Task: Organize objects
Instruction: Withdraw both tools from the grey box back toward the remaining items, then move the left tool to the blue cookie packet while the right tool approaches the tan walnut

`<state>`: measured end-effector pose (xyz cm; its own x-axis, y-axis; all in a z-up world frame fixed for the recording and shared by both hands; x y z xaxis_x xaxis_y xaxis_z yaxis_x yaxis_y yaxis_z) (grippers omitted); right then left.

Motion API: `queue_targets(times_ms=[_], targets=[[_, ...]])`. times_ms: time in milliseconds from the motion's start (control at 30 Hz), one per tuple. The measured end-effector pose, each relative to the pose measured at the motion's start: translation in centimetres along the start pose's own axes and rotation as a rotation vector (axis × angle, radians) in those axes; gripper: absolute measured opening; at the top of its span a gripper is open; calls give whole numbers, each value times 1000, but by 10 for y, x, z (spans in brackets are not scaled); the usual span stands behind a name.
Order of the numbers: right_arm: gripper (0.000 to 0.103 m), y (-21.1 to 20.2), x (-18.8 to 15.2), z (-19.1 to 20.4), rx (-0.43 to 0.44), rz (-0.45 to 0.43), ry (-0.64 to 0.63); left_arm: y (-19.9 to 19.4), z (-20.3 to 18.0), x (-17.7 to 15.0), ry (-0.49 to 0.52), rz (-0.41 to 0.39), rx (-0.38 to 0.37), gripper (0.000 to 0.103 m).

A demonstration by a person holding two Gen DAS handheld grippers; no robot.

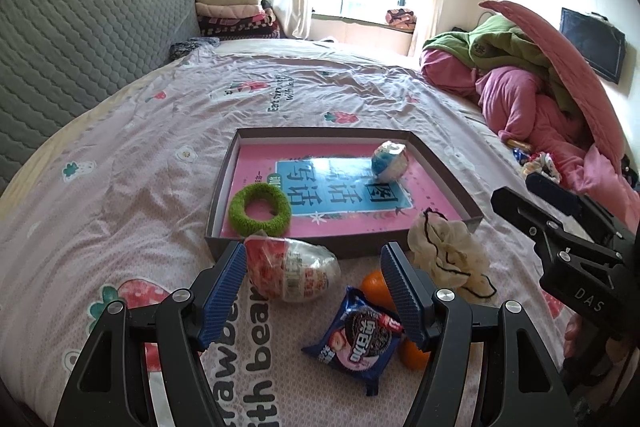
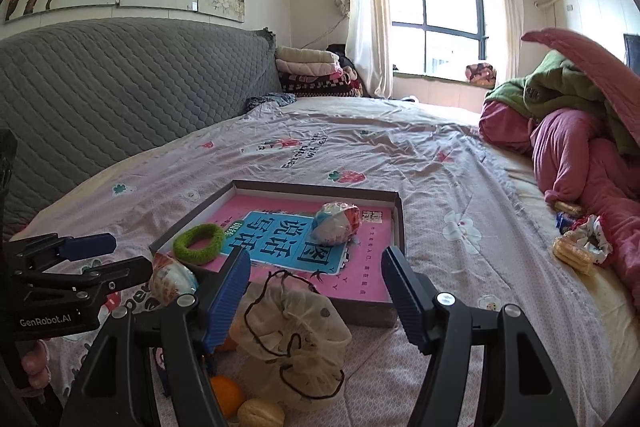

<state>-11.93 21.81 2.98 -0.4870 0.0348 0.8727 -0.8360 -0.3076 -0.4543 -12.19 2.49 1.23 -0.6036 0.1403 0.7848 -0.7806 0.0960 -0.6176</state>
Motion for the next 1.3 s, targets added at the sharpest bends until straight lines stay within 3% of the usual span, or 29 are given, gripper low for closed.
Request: queue_targets(times_ms=[133,1300], targets=[[68,-11,-6,7,-5,-32,-28,-5,-1,-7,13,3,5,71],[68,-66,-64,8,4,-12,-22,-48,-9,-35,37,-9,0,71]])
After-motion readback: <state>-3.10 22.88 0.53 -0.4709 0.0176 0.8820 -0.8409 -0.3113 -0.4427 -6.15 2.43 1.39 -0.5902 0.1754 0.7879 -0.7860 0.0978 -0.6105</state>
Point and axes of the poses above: each gripper's, at about its wrist camera, not at the fingertips, and y roughly the way its jaws point, z to its left, x to its top, the point moved 4 cm from there along y, roughly the way its jaws point, and after that the axes turned 11 degrees about y, right-handed, at the moved point
